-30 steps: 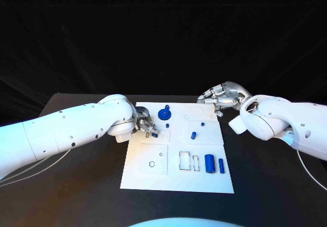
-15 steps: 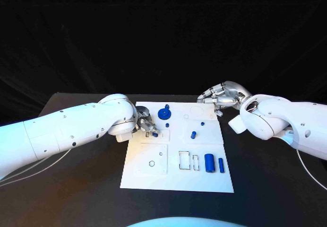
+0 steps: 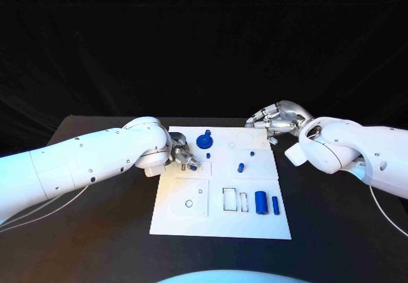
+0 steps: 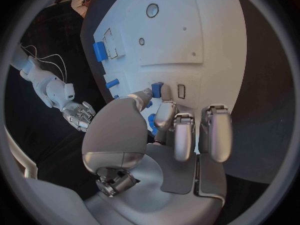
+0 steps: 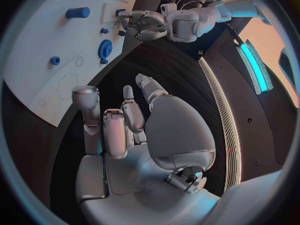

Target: Assemble the parts on the task board

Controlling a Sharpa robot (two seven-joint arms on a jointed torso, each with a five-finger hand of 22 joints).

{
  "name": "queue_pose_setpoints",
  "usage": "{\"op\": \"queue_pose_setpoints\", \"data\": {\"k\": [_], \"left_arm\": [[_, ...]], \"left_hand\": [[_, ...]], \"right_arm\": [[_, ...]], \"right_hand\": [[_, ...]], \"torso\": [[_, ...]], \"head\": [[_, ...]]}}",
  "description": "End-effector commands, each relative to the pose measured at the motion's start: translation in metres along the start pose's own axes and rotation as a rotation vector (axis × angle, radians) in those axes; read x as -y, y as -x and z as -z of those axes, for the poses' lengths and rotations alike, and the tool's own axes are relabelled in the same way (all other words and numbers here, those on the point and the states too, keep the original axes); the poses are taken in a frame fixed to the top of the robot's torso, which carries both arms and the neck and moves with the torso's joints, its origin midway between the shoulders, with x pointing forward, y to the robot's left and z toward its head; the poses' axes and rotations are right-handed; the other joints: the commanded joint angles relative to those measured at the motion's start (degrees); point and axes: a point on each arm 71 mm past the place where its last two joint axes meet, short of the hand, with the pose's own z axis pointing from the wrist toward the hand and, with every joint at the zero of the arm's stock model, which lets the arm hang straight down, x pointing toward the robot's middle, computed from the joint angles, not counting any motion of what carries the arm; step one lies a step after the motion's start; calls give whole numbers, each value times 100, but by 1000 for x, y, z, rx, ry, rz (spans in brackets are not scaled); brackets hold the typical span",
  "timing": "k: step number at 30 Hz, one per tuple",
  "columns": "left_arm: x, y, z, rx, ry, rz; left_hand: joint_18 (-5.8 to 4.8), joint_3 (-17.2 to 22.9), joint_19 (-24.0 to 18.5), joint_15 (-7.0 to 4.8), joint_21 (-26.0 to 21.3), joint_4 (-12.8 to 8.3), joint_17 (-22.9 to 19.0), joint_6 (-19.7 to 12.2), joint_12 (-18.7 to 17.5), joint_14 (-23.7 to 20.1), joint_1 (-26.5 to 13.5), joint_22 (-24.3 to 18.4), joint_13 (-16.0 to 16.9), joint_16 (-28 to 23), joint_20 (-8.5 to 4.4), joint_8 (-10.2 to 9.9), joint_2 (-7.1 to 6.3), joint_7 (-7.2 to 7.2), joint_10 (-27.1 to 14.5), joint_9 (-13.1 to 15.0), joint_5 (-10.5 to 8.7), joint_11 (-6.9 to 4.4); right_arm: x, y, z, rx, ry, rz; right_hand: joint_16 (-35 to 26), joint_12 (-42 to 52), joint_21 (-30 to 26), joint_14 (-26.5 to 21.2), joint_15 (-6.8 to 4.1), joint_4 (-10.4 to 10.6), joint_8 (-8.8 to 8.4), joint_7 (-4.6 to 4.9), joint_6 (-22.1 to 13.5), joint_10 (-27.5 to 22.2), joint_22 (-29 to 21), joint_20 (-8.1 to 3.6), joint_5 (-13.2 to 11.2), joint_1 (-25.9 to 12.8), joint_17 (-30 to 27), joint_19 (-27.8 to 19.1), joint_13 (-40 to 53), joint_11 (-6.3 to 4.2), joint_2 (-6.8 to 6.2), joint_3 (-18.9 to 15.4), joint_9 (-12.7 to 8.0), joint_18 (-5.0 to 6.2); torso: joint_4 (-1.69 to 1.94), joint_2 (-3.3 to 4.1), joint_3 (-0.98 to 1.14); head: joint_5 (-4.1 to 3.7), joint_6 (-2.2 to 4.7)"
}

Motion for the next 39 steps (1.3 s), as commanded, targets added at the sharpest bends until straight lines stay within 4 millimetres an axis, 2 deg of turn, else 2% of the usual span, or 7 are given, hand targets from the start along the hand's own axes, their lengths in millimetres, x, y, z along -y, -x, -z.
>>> {"op": "queue_pose_setpoints", "data": {"k": [1, 13, 26, 39], "left_arm": [[2, -2, 0, -15, -1, -22], [0, 0, -1, -5, 6, -19], [1, 0, -1, -1, 9, -16], [0, 2, -2, 7, 13, -10]], "left_hand": [[-71, -36, 154, -32, 34, -5, 1509, 8, 7, 585, -63, 607, -2, 18, -46, 11, -4, -15, 35, -3, 12, 10], [-72, -110, 159, -39, 38, 13, 1509, 38, 26, 585, -98, 616, 15, 18, -50, 49, -8, -27, 47, 19, 12, 0], [-82, -526, 187, -53, 58, 255, 1509, 57, 86, 585, -364, 665, 61, 18, -67, 170, 22, -43, 84, 102, 11, -15], [-97, -727, 222, -65, 91, 319, 1509, 85, 158, 585, -405, 732, 126, 18, -79, 246, 34, -62, 136, 148, 11, -32]], "right_arm": [[0, -2, 0, -16, 4, 1], [0, -1, 0, -15, 3, 1], [0, -1, 0, -14, 4, 1], [0, -2, 1, -23, -2, 2]], "right_hand": [[-12, -32, 2, 33, 38, 14, 38, -5, -35, -48, 6, -12, 35, -13, 399, -49, -11, -8, 38, -5, 7, -64], [-21, -43, -12, 26, 38, 16, 39, -4, -36, -55, -7, -11, 34, -15, 386, -59, -21, -7, 38, -7, 8, -60], [-32, -65, -29, 18, 38, 18, 40, -3, -37, -70, -23, -11, 34, -19, 372, -69, -43, -6, 37, -9, 10, -56], [-54, -100, -55, 0, 41, 30, 42, 1, -46, -93, -42, -8, 30, -39, 340, -94, -73, -2, 30, -22, 17, -49]], "torso": [[2, 0, -3], [7, 1, -5], [2, 1, 1], [5, -3, 1]], "head": [[-5, 3], [-11, 10], [-19, 7], [-25, 3]]}}
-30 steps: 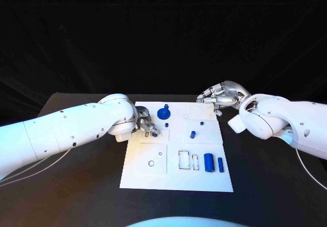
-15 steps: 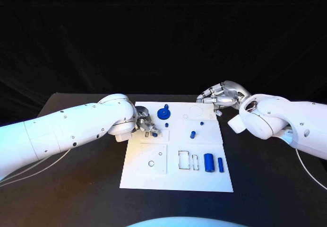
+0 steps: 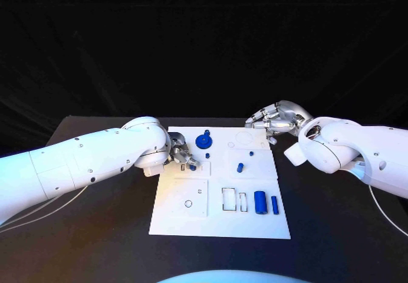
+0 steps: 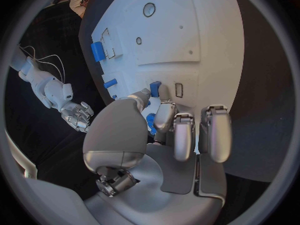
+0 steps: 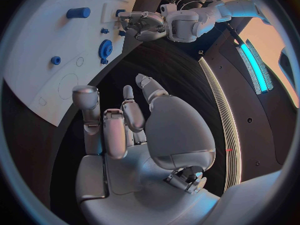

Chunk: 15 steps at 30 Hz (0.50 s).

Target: Assemble the parts on the task board

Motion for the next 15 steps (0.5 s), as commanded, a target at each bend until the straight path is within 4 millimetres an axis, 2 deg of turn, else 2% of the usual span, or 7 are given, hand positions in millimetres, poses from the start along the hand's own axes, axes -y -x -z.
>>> {"op": "queue_pose_setpoints", "data": {"k": [1, 7, 15], "left_arm": [[1, 0, 0, 2, 1, -2], [0, 0, 1, 5, 2, -1], [1, 1, 1, 12, -1, 4]], "left_hand": [[-99, -124, 227, -48, 44, 47, 1510, 47, 41, 605, -93, 739, 22, 18, -41, 44, 3, -22, 42, 24, 11, 2], [-105, -490, 242, -63, 55, 123, 1510, 35, 66, 605, -237, 765, 36, 18, -56, 108, 35, -39, 57, 65, 10, -11], [-107, -673, 247, -72, 57, 126, 1510, 24, 70, 605, -260, 774, 34, 18, -65, 139, 84, -50, 59, 82, 12, -21]], "right_arm": [[0, -2, 0, -24, 1, 2], [0, -2, 0, -22, 0, 4], [0, -2, 0, -21, 0, 4]], "right_hand": [[-24, -35, -25, -2, 41, 31, 19, 1, -47, -55, -11, -8, 29, -41, 338, -55, -18, -2, 30, -23, 7, -49], [-34, -48, -39, -10, 42, 36, 20, 2, -49, -63, -22, -6, 28, -49, 324, -67, -29, 0, 28, -28, 10, -46], [-34, -48, -39, -10, 42, 36, 20, 2, -49, -63, -22, -6, 28, -49, 324, -67, -29, 0, 28, -28, 10, -46]], "torso": [[1, -2, 2], [4, 2, -2], [-1, 2, -2]], "head": [[1, 4], [-6, 9], [-9, 8]]}}
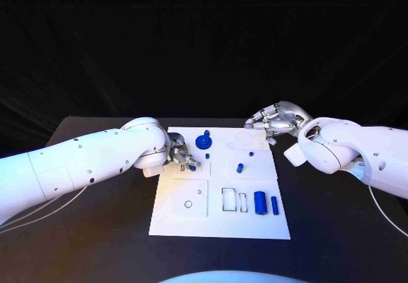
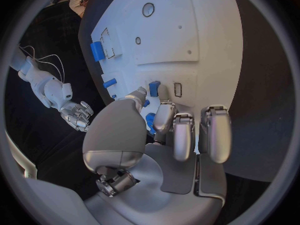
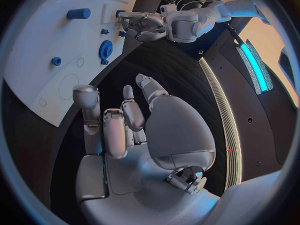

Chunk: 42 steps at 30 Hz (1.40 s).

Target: Assemble the parts on the task board

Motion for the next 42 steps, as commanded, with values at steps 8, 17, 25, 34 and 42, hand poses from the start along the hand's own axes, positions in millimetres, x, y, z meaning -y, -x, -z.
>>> {"op": "queue_pose_setpoints", "data": {"k": [8, 17, 25, 34, 42], "left_arm": [[2, 1, 1, 20, -14, 27], [6, -1, 2, 13, -28, 36], [6, -2, 2, 1, -31, 42], [2, 0, 2, 6, -21, 45], [-2, 8, 9, -2, -25, 36]], "left_hand": [[-108, -145, 232, -35, 39, 3, 1510, -2, 52, 603, -43, 785, 17, 18, -50, 42, 56, -38, 38, 19, 12, -16], [-112, -188, 239, -38, 46, 1, 1510, 3, 73, 603, -38, 800, 38, 18, -52, 55, 84, -44, 54, 25, 12, -21], [-112, -215, 240, -42, 46, -7, 1510, 7, 77, 603, -19, 801, 40, 18, -54, 64, 108, -49, 58, 29, 12, -25], [-112, -226, 240, -43, 46, -10, 1510, 6, 74, 603, -7, 801, 36, 18, -55, 68, 119, -51, 57, 30, 12, -27], [-103, -352, 217, -30, 23, -44, 1510, -103, -106, 603, 139, 760, -162, 18, -55, 44, 131, -18, -89, 26, 9, -6]], "right_arm": [[0, -2, 0, -16, 3, 4], [0, -2, -1, -17, 2, 4], [0, -2, -1, -17, 2, 5], [1, -2, -2, -18, 0, 5], [2, -2, -2, -17, -3, 4]], "right_hand": [[-34, -19, -39, -10, 42, 20, 20, 2, -49, -22, -5, -6, 28, -49, 320, -26, -5, 0, 28, -12, 5, -46], [-34, -19, -39, -10, 42, 20, 20, 2, -49, -22, -5, -6, 28, -49, 320, -26, -5, 0, 28, -12, 5, -46], [-34, -19, -39, -10, 42, 20, 20, 2, -49, -22, -5, -6, 28, -49, 320, -26, -5, 0, 28, -12, 5, -46], [-34, -19, -39, -10, 42, 20, 20, 2, -49, -22, -5, -6, 28, -49, 320, -26, -5, 0, 28, -12, 5, -46], [-34, -19, -39, -10, 42, 20, 20, 2, -49, -22, -5, -6, 28, -49, 320, -26, -5, 0, 28, -12, 5, -46]], "torso": [[5, 0, 0], [1, -2, -3], [4, -1, 1], [1, 4, 1], [2, 5, -3]], "head": [[0, 2], [2, 0], [1, 2], [3, 13], [-10, 24]]}}
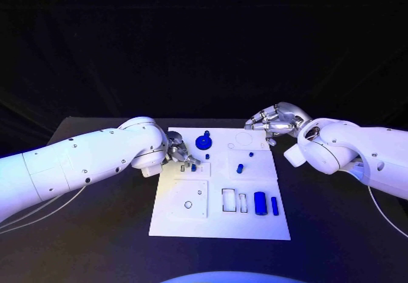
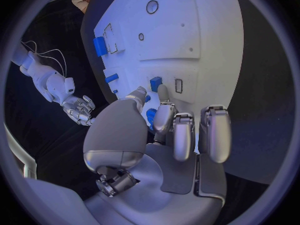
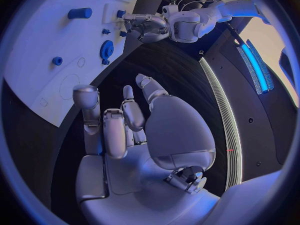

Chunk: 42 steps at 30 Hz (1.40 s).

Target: Assemble the parts on the task board

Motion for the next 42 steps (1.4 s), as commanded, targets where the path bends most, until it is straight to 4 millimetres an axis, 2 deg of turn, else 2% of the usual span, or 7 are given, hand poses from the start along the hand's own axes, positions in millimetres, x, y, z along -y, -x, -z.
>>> {"op": "queue_pose_setpoints", "data": {"k": [1, 8, 11, 13, 17, 29, 42], "left_arm": [[2, 4, 4, -23, -18, -13], [3, 43, 19, -28, -33, -43], [4, 69, 26, -4, -24, -54], [3, 86, 29, 25, -14, -52], [2, 100, 27, 54, 9, -60], [-6, 98, 0, 95, 55, -77], [-11, 78, -27, 77, 71, -98]], "left_hand": [[-90, -85, 210, -24, -27, -14, 1507, -112, -187, 603, 133, 708, -189, 18, -32, -6, -14, 29, -168, -6, 13, 18], [-7, -277, 5, 56, -246, 35, 1507, -317, -580, 603, 255, 326, -602, 18, 31, -168, 74, 137, -503, -100, 12, 113], [49, -400, -142, 143, -414, 48, 1507, -556, -786, 603, 287, 55, -815, 18, 96, -425, 109, 259, -701, -272, 12, 215], [58, -482, -161, 192, -447, 46, 1507, -569, -802, 603, 342, 17, -846, 18, 148, -550, 146, 312, -733, -392, 11, 266], [55, -557, -148, 216, -444, 47, 1507, -553, -758, 603, 387, 33, -820, 18, 183, -642, 185, 338, -709, -490, 11, 293], [125, -722, -315, 257, -656, 55, 1507, -546, -987, 603, 420, -293, -1084, 18, 229, -804, 259, 381, -929, -661, 11, 336], [109, -944, -270, 278, -633, 66, 1507, -478, -950, 603, 305, -223, -1073, 18, 253, -888, 315, 396, -927, -781, 10, 355]], "right_arm": [[1, -2, 0, -16, 2, 4], [4, -2, -1, -15, -6, 4], [5, -3, -1, -17, -9, 3], [6, -4, -2, -18, -9, 3], [6, -5, -2, -20, -10, 2], [6, -7, -1, -23, -7, 2], [6, -7, -1, -24, -6, 1]], "right_hand": [[-34, -19, -39, -10, 42, 21, 21, 2, -49, -23, -6, -6, 28, -49, 323, -27, -6, 0, 28, -13, 7, -46], [-38, -28, -48, -15, 44, 32, 26, 1, -52, -27, -8, -3, 32, -59, 318, -44, -10, -1, 36, -17, 17, -44], [-38, -28, -48, -15, 44, 32, 26, 1, -52, -27, -8, -3, 32, -59, 318, -44, -10, -1, 36, -17, 17, -44], [-37, -28, -45, -15, 44, 31, 27, 0, -52, -26, -5, -2, 34, -57, 319, -44, -10, -1, 39, -16, 18, -44], [-36, -27, -41, -14, 44, 31, 29, -2, -51, -25, 0, -2, 37, -54, 320, -44, -8, -2, 43, -14, 20, -45], [-36, -27, -41, -14, 44, 31, 29, -2, -51, -25, 0, -2, 37, -54, 320, -44, -8, -2, 43, -14, 20, -45], [-33, -24, -42, -12, 44, 32, 31, -3, -51, -22, 0, -2, 42, -51, 324, -48, -5, -4, 49, -11, 23, -44]], "torso": [[1, 4, -4], [3, -7, -6], [-2, -4, 3], [0, -12, 12], [3, 1, 1], [-11, 11, -3], [-23, 18, -6]], "head": [[-12, 7], [-26, 6], [5, 23], [20, 24], [30, 47], [98, 59], [63, 52]]}}
